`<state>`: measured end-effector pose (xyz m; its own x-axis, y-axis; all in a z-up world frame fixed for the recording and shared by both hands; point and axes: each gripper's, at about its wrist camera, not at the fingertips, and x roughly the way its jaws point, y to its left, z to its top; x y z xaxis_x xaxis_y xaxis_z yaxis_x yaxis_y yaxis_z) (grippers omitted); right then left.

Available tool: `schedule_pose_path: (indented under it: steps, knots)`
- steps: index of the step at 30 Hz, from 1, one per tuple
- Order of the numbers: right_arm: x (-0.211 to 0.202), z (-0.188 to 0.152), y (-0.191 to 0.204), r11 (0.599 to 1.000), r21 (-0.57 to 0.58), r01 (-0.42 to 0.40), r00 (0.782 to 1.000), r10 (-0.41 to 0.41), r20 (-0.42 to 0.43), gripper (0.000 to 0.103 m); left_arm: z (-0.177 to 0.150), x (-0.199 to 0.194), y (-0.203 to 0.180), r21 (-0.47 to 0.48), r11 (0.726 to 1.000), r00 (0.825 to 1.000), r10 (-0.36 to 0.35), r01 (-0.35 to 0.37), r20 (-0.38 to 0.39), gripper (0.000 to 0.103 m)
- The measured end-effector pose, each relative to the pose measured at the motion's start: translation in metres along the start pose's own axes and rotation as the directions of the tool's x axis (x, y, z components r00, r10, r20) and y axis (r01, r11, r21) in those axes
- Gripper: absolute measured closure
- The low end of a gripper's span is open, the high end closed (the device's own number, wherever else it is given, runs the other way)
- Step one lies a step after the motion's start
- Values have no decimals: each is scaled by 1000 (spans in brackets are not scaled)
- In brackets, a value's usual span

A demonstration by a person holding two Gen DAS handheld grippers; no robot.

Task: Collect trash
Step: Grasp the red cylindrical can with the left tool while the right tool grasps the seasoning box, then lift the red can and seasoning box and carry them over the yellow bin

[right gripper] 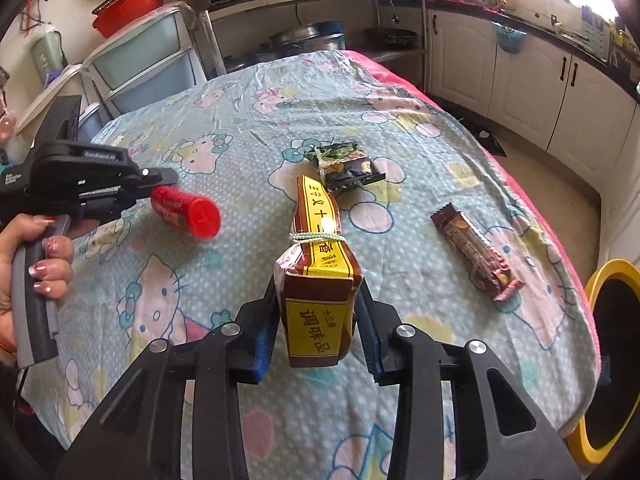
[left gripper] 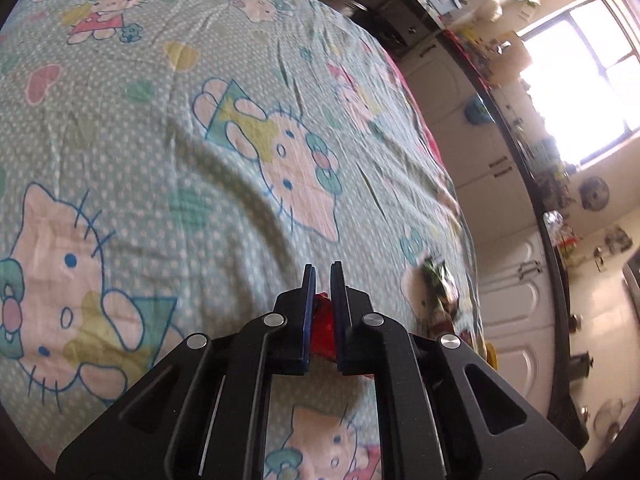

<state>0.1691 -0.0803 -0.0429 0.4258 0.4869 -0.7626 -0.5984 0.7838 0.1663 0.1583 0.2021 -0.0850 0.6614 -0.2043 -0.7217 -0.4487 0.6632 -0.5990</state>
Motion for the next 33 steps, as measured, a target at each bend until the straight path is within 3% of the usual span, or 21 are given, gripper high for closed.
schedule_pose_path:
  steps: [8, 16, 17, 19, 20, 25, 27, 33]
  knots:
    - [-29, -9, -9, 1000, 15, -4, 999, 3, 52, 69, -16, -4, -20, 111, 993, 999, -26, 31, -48, 103]
    - [-53, -13, -21, 999, 22, 26, 996, -28, 89, 70, -24, -10, -46, 253, 967, 999, -14, 27, -52, 103]
    - [-54, -14, -23, 999, 28, 25, 995, -27, 93, 70, -26, -11, -46, 260, 966, 998, -3, 18, -59, 100]
    - [-59, -14, -27, 999, 36, 27, 994, -31, 107, 70, -31, -16, -43, 267, 964, 997, 29, -9, -71, 76]
    - [-61, -14, -29, 999, 38, 25, 993, -29, 112, 70, -35, -18, -42, 268, 963, 996, 53, -31, -75, 56]
    - [-76, -13, -36, 998, 44, 41, 986, -48, 159, 70, -55, -12, -36, 194, 980, 984, 68, -35, -166, 52]
    - [-80, -12, -37, 998, 42, 53, 984, -59, 169, 70, -60, -1, -33, 162, 984, 978, 98, -68, -183, 52]
    - [-94, -12, -50, 996, 71, 62, 977, -75, 198, 70, -60, 12, -47, 166, 973, 977, 180, -160, -116, 52]
